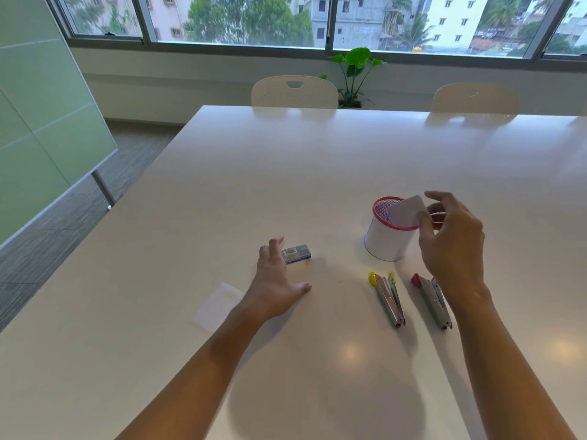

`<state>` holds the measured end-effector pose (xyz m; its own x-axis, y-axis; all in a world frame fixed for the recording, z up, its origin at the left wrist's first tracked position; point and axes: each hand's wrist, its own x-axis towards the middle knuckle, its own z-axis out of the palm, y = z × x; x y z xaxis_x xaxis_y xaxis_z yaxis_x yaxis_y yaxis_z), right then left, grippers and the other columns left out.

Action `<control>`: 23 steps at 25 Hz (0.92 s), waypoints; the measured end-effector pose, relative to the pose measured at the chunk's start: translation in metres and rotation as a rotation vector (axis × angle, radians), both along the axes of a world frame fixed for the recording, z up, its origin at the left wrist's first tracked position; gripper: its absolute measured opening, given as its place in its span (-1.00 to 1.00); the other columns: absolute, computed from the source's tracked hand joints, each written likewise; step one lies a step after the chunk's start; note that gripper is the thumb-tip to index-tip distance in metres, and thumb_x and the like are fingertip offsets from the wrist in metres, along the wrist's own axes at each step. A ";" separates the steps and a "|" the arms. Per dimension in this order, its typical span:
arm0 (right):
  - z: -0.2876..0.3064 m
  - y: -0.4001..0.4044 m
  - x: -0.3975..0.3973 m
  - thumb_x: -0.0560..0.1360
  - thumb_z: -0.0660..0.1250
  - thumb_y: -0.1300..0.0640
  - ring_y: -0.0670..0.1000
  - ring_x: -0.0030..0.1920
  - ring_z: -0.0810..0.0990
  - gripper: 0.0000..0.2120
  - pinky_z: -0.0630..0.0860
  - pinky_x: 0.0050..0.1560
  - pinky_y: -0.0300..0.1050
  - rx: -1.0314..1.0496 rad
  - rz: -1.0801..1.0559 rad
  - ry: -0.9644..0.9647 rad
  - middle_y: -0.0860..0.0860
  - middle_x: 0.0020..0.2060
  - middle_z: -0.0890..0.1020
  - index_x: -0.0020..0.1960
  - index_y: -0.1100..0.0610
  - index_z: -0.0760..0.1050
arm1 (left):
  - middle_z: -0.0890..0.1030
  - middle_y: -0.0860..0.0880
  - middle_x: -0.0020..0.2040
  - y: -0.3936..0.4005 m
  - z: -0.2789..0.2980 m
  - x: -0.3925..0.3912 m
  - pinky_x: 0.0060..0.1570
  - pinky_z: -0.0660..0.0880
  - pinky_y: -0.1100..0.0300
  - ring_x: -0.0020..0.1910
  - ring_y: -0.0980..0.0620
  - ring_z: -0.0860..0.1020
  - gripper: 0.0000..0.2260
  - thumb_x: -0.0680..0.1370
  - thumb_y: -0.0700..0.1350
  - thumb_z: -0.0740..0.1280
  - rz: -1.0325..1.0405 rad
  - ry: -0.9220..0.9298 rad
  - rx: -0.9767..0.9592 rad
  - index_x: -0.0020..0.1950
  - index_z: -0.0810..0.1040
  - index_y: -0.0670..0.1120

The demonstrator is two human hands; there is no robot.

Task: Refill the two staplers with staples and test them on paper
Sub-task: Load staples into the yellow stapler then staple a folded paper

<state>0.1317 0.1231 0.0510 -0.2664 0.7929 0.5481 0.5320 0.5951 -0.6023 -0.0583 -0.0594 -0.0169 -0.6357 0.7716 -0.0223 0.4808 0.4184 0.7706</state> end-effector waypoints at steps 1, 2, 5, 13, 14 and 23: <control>0.000 0.001 -0.001 0.56 0.37 0.22 0.10 -0.07 0.65 -0.68 0.52 0.02 -0.13 -0.002 0.001 -0.012 0.13 0.04 0.68 0.31 0.16 0.50 | 0.27 -0.03 0.35 0.000 0.000 -0.001 0.32 0.26 0.23 0.38 -0.02 0.36 -0.15 0.37 -0.09 0.57 -0.004 0.003 -0.003 0.51 0.12 0.00; 0.000 0.002 -0.002 0.56 0.37 0.22 0.11 -0.06 0.66 -0.68 0.52 0.02 -0.13 -0.002 0.002 -0.025 0.14 0.03 0.68 0.31 0.16 0.50 | 0.28 -0.04 0.35 0.000 0.000 -0.002 0.32 0.26 0.22 0.38 -0.03 0.36 -0.14 0.37 -0.09 0.57 -0.010 0.008 -0.005 0.51 0.12 0.00; 0.001 0.004 -0.007 0.56 0.38 0.21 0.12 -0.04 0.66 -0.68 0.54 0.03 -0.11 -0.012 0.012 -0.050 0.14 0.04 0.67 0.31 0.18 0.51 | 0.29 -0.05 0.36 0.001 0.001 -0.003 0.28 0.23 0.26 0.39 -0.03 0.35 -0.13 0.36 -0.08 0.59 -0.015 0.019 -0.007 0.50 0.12 0.00; -0.005 0.009 -0.010 0.51 0.43 0.20 0.13 0.01 0.65 -0.69 0.58 0.11 -0.06 -0.042 0.030 -0.085 0.17 0.11 0.66 0.23 0.24 0.58 | 0.31 -0.05 0.40 0.001 -0.001 -0.005 0.26 0.21 0.29 0.40 -0.01 0.34 -0.13 0.35 -0.06 0.60 -0.014 0.043 0.007 0.50 0.13 -0.01; -0.006 0.009 -0.009 0.51 0.43 0.21 0.12 0.01 0.65 -0.70 0.58 0.11 -0.07 -0.046 0.030 -0.081 0.17 0.11 0.66 0.23 0.25 0.59 | 0.31 -0.06 0.40 0.000 -0.001 -0.005 0.26 0.21 0.29 0.40 -0.02 0.35 -0.13 0.35 -0.06 0.60 -0.012 0.044 0.012 0.50 0.14 -0.02; -0.001 -0.005 0.004 0.55 0.38 0.23 0.03 -0.02 0.62 -0.78 0.47 0.01 -0.31 -0.111 0.052 0.049 0.12 0.08 0.68 0.19 0.20 0.61 | 0.34 -0.07 0.43 -0.006 -0.003 -0.004 0.24 0.24 0.29 0.41 -0.02 0.37 -0.15 0.36 -0.04 0.60 -0.007 0.049 0.042 0.50 0.17 -0.05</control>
